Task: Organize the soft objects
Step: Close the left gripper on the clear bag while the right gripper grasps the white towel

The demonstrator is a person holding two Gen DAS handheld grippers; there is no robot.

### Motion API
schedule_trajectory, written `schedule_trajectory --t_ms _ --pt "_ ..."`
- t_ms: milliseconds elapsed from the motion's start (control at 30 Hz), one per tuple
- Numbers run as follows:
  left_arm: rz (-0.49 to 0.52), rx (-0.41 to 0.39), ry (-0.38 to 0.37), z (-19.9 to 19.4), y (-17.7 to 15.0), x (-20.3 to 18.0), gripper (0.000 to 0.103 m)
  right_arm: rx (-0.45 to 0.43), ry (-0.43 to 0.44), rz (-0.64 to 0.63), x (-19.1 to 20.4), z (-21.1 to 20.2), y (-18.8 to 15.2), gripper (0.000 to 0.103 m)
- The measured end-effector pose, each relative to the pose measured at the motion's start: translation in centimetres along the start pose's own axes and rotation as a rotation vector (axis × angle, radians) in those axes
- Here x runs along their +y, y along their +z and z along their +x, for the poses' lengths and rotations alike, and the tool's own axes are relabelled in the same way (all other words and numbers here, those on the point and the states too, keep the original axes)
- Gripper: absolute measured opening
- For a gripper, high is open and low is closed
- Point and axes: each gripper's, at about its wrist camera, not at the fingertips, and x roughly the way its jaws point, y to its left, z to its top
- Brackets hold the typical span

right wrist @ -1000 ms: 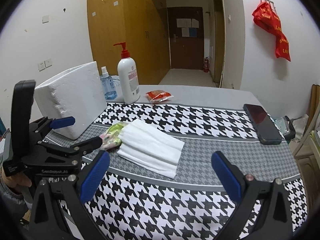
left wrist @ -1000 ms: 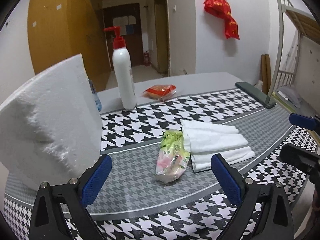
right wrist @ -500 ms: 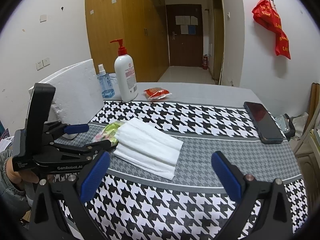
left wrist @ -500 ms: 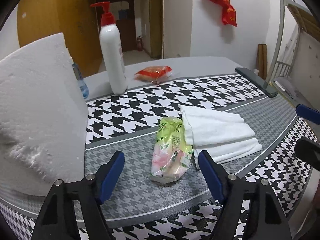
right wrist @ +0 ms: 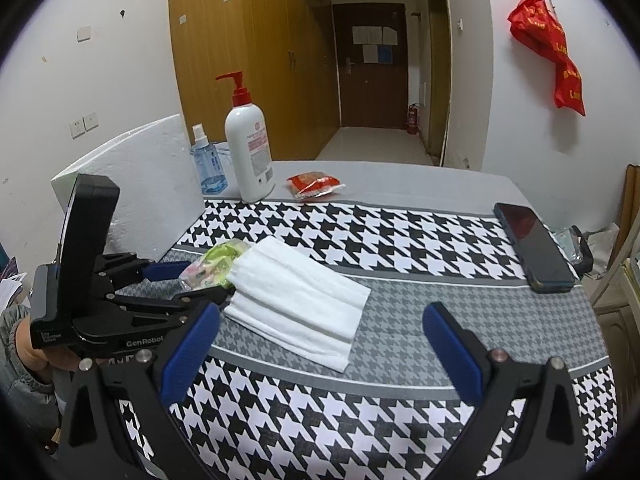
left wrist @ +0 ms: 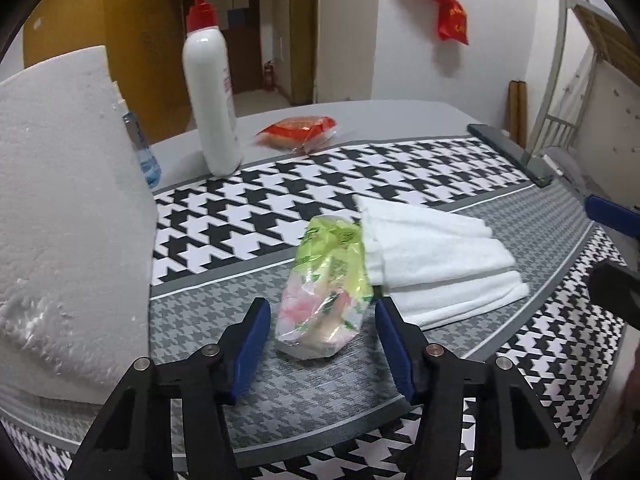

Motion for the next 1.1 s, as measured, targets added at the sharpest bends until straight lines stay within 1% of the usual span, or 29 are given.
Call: schedule_trajectory --t_ms 100,167,200,267,400,533,667,833,867,900,933,1000,1100 --pt "-0.011 -0.016 -0.005 -0.1 0.2 0.3 0.056 0.005 0.002 0.000 -0.1 0.2 0.0 0.103" --pt "-0.020 -0.007 -0.021 0.0 0.2 0.5 0.046 0.008 0.005 0.000 -0.1 0.5 0.2 0.103" --pt "-0.023 -0.002 -0.027 0.1 0.2 0.6 0.045 0.010 0.007 0.000 0.0 0.6 0.3 0.103" --pt "-0.024 -0.003 -0.033 0.1 0.1 0.7 0.038 0.011 0.012 0.019 -0.3 0.7 0.5 0.103" --pt "-0.018 -0.005 -0.046 -0.1 0.1 0.7 0.037 0.041 0.051 0.039 -0.6 1.2 1.2 0.103" --pt "-0.004 -0.020 -0.044 -0.6 -0.2 0.6 0.036 0.068 0.050 -0.001 -0.2 2.1 1.8 0.103" --pt "-0.006 -0.042 -0.047 -1.3 -0.4 1.0 0.036 0.126 0.091 -0.016 0.6 4.0 1.8 0.103" --pt "-0.020 -0.043 -0.036 -1.5 -0.6 1.8 0.036 0.173 0.078 -0.044 1.3 5.9 1.7 0.096" --pt "-0.021 -0.044 -0.036 -1.6 -0.6 1.8 0.036 0.176 0.081 -0.046 1.3 6.2 1.6 0.093" --pt "-0.023 -0.045 -0.036 -1.6 -0.6 1.8 0.036 0.183 0.087 -0.050 1.3 6.5 1.6 0.087" --pt "-0.026 -0.044 -0.035 -1.6 -0.6 1.9 0.036 0.196 0.088 -0.050 1.3 6.9 1.5 0.084" --pt "-0.032 -0.038 -0.037 -1.4 -0.6 2.0 0.036 0.212 0.083 -0.056 1.4 7.4 1.3 0.081" --pt "-0.045 -0.034 -0.040 -1.3 -0.5 2.3 0.036 0.230 0.088 -0.062 1.5 7.7 1.1 0.081"
